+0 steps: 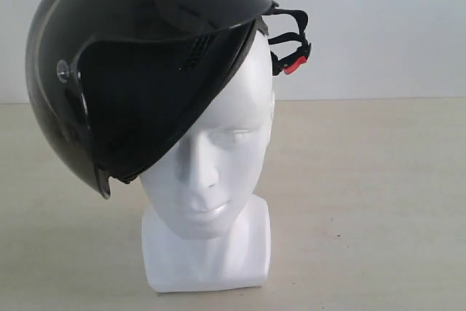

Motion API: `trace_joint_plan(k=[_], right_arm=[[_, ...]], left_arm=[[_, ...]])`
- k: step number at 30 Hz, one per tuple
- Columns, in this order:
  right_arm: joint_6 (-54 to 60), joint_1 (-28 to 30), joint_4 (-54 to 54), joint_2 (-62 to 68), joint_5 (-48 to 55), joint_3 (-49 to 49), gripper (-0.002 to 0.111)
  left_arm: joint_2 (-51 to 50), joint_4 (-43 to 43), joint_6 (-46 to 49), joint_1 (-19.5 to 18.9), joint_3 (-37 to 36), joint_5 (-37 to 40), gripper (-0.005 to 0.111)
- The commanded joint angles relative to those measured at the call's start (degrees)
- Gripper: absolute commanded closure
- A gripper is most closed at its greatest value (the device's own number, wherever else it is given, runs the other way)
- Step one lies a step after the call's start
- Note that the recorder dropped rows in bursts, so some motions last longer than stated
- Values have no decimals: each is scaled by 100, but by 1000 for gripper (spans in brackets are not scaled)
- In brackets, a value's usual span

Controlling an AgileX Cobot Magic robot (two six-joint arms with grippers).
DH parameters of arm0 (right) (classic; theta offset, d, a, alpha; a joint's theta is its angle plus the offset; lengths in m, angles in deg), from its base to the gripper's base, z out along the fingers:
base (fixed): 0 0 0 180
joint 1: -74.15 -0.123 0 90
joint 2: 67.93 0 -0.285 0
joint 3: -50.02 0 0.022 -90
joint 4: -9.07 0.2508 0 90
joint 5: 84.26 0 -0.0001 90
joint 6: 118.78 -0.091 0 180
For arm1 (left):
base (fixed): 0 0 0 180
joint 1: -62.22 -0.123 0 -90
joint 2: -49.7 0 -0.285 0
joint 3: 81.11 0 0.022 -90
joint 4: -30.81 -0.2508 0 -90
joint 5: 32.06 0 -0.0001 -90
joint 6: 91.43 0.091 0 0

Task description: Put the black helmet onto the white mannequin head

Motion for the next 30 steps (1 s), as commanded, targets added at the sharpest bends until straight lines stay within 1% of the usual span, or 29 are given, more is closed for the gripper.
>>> trace_joint_plan(k=[1,2,3,4,5,6,7,8,9,10,11,14,15,16,17,19,21,22,24,26,30], right_arm=[[-29,-7,-102,90,-33,-21,65],[-13,-7,-102,90,-33,-21,65],[44,-7,-117,128,-46,-21,65],[55,-7,-148,154,-46,-21,65],[69,-7,-278,199,-33,-21,65],[69,-7,-348,213,-33,-21,65],[69,-7,-405,249,-33,-21,65],[69,-7,-500,259,-33,-21,65],[69,-7,-555,259,-33,-21,65],[69,-7,-564,249,-33,-21,65],[69,-7,-564,249,-33,-21,65],[69,-7,-564,260,-33,-21,65],[69,-7,-552,261,-33,-21,65],[69,-7,-552,261,-33,-21,65],[69,-7,-552,261,-33,-21,65],[69,-7,-552,261,-33,-21,65],[69,-7,-553,261,-33,-21,65],[69,-7,-553,261,-33,-21,65],[69,-7,-638,285,-33,-21,65],[-31,-7,-814,347,-33,-9,65],[-154,-7,-878,535,-33,188,65]], left_arm=[[-1345,185,-179,-14,2318,1829,102],[-1659,353,-179,4,2762,2188,102],[-2493,405,307,113,3890,3064,102],[-2830,449,671,168,4444,3454,102],[-3650,575,1521,264,5394,4555,102],[-4027,605,1740,275,5886,5185,102],[-4613,621,2158,262,6616,6254,102],[-5004,532,2609,262,7031,6984,102],[-5195,200,2712,262,7172,7327,102],[-5333,-99,2612,262,7160,7473,102],[-5412,-156,2622,262,7059,7493,102],[-5896,253,2922,252,6403,7454,102],[-6073,237,2932,173,6152,7327,102],[-6223,321,2932,13,5911,7095,102],[-6312,536,2936,-133,5739,6884,102],[-6466,1367,3466,-410,5415,6537,102],[-6699,2639,4512,-676,5151,6378,102],[-6836,3127,5023,-741,5065,6323,102],[-7112,4031,5632,-822,4916,6210,102],[-7361,4432,5937,-831,4887,6132,102],[-7877,4448,6098,-831,4887,6059,102]])
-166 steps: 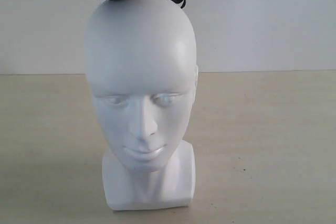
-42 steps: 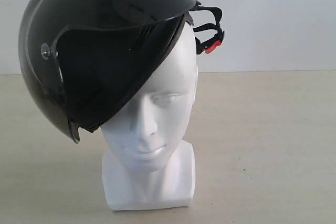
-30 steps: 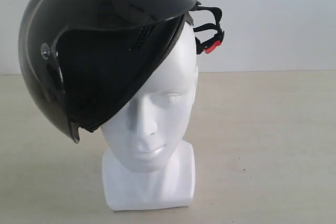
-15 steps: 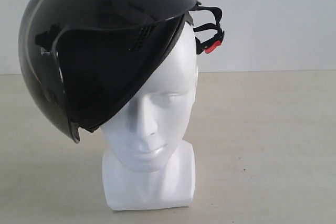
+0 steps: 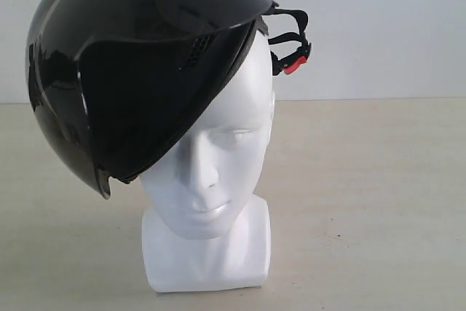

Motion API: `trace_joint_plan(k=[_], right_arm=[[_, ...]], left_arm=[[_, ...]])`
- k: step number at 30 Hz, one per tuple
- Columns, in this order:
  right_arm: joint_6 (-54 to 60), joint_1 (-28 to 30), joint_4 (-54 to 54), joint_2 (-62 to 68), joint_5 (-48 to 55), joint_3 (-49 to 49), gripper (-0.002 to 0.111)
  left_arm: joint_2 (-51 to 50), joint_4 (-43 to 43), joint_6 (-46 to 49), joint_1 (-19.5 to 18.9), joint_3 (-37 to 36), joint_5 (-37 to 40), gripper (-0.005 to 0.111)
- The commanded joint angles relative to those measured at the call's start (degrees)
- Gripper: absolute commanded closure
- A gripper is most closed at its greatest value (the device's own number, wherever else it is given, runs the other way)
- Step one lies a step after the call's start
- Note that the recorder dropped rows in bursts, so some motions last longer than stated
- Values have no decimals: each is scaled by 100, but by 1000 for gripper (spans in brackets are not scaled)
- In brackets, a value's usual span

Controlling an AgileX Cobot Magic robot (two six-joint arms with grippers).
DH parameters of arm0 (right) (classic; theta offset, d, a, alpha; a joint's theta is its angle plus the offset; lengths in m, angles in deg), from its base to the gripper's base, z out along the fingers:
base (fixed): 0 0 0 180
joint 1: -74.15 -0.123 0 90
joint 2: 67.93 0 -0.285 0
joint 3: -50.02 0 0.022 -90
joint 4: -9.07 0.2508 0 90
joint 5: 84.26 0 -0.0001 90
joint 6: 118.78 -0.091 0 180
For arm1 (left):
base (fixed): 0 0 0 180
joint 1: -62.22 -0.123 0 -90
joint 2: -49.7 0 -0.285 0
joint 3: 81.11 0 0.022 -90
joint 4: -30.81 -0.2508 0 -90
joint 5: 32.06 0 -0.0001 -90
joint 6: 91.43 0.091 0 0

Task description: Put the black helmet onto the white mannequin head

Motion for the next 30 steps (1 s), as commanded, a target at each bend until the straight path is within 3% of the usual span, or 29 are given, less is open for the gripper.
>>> trace_joint_plan(k=[1,8,14,19,23,26,30], right_arm=[[-124,-7,-86,246,-66,282,65],[22,-7,595,450,-832,628,65],[232,-7,855,620,-519,806,65],[194,41,1004,619,-1093,1845,65],[731,480,1565,689,-1495,2687,65],[1345,1122,2055,777,-1508,2888,65],[2695,1919,3961,1051,-1331,2896,65]], left_arm=[[-528,290,414,-29,-27,-129,102],[-1249,2108,1811,-17,-322,378,102],[-1342,2410,2162,-17,-406,371,102],[-1331,2453,2194,-32,-406,357,102],[-1331,2644,2062,-32,-406,291,102],[-1277,2792,2055,-40,-406,256,102],[-1118,2844,2045,-157,-406,230,102]])
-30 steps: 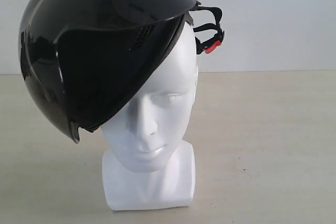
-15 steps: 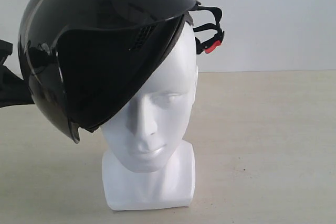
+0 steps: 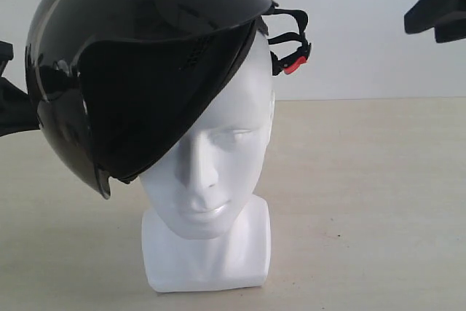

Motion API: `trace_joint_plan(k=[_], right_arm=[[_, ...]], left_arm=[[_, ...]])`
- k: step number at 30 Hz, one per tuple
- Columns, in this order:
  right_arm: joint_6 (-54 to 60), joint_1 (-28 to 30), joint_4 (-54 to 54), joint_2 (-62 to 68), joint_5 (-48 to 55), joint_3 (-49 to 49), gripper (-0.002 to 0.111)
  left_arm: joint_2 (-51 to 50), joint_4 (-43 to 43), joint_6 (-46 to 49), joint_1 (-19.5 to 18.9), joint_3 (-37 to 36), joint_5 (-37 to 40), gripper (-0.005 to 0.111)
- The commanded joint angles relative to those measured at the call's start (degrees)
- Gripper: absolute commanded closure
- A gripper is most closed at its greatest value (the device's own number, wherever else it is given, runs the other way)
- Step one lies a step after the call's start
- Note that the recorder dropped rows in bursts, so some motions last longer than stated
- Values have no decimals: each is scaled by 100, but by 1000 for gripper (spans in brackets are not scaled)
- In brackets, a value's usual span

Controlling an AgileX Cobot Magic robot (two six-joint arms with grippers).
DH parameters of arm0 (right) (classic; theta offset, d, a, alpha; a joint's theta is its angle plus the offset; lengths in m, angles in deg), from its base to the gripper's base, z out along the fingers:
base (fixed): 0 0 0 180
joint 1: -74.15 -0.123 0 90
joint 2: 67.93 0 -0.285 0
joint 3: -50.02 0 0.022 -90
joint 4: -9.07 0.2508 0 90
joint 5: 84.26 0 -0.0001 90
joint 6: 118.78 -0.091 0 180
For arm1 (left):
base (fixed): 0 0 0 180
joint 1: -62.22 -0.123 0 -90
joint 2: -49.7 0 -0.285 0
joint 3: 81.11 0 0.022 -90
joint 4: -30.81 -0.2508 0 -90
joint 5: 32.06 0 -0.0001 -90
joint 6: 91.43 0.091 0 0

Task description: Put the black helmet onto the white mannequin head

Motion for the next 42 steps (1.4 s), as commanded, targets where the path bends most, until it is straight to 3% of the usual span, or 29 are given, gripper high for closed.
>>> trace_joint_plan(k=[1,4,13,19,27,33,42], right_arm=[[1786,835,2383,353,216,33,65],[2982,951,3710,924,1287,33,65],[4489,567,4417,1376,1305,42,65],[5257,45,4085,1376,1070,42,65],[5565,-116,3878,1386,339,42,65],[5589,-845,3022,1386,-483,42,65],[5744,-884,3228,1386,-1047,42,65]], left_arm=[[224,134,-53,-134,-12,-21,102],[374,134,-53,-268,-12,90,102],[502,134,-53,-327,-12,442,102],[502,134,-3,-327,-12,422,102],[502,134,40,-327,-12,434,102],[502,259,103,-327,-12,532,102],[502,259,103,-295,-12,520,102]])
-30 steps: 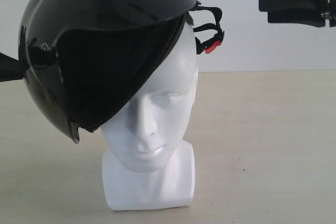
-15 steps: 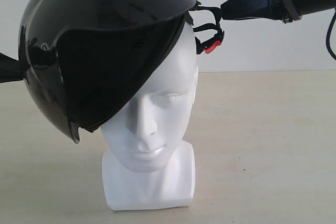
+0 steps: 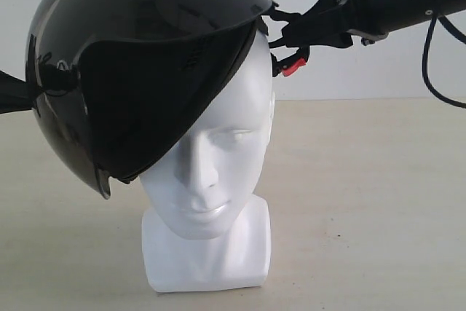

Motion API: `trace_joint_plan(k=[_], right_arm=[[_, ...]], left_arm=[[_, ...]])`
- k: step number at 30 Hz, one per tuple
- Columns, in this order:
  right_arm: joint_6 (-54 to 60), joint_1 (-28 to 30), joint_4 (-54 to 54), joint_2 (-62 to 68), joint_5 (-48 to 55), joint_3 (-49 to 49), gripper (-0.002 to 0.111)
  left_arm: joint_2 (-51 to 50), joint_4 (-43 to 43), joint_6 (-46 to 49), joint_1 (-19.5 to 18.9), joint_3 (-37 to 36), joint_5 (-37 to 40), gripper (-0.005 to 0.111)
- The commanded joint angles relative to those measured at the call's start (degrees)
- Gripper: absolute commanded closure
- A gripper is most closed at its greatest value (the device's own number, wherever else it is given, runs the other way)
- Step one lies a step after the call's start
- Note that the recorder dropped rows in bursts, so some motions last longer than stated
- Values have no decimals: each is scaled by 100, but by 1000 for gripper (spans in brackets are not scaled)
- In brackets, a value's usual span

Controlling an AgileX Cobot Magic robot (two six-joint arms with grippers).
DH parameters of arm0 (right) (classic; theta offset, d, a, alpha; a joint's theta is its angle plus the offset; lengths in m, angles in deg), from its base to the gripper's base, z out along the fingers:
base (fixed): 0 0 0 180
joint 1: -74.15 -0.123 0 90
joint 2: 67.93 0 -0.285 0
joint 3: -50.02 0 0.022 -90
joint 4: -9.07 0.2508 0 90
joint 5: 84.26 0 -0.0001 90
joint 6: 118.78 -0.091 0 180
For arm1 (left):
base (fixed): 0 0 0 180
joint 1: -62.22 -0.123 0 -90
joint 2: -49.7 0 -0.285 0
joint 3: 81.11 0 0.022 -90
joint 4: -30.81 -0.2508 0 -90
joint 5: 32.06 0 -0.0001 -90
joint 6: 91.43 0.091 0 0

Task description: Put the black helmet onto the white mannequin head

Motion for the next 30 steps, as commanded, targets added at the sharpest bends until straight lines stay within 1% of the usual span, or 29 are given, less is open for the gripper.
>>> trace_joint_plan(k=[1,6,14,17,18,19,21,22,24,27,30], right_arm=[[230,-4,227,-26,-242,-2,65],[398,-43,524,-26,-296,-2,65],[504,-424,455,-21,-899,-2,65],[415,-479,296,-21,-1087,-2,66],[345,-479,229,-21,-1102,-2,68],[241,-479,144,-21,-1142,-2,72],[108,-479,-23,-21,-1142,-2,85],[12,-479,-136,-21,-1129,-2,94],[-128,-479,-258,-21,-1077,-2,108],[-574,-479,-604,-21,-931,-2,108],[-1253,-479,-1209,-21,-864,-2,108]], left_arm=[[60,92,48,21,-12,50,102],[60,92,59,18,-12,50,102],[60,92,71,18,-12,62,102],[60,92,71,18,-12,72,102],[60,92,71,18,-12,72,102],[60,92,71,18,-12,72,102],[60,92,71,18,-12,72,102],[60,92,71,18,-12,72,102],[60,92,71,18,-12,72,102],[60,92,71,18,-12,72,102],[60,116,71,18,-12,73,102]])
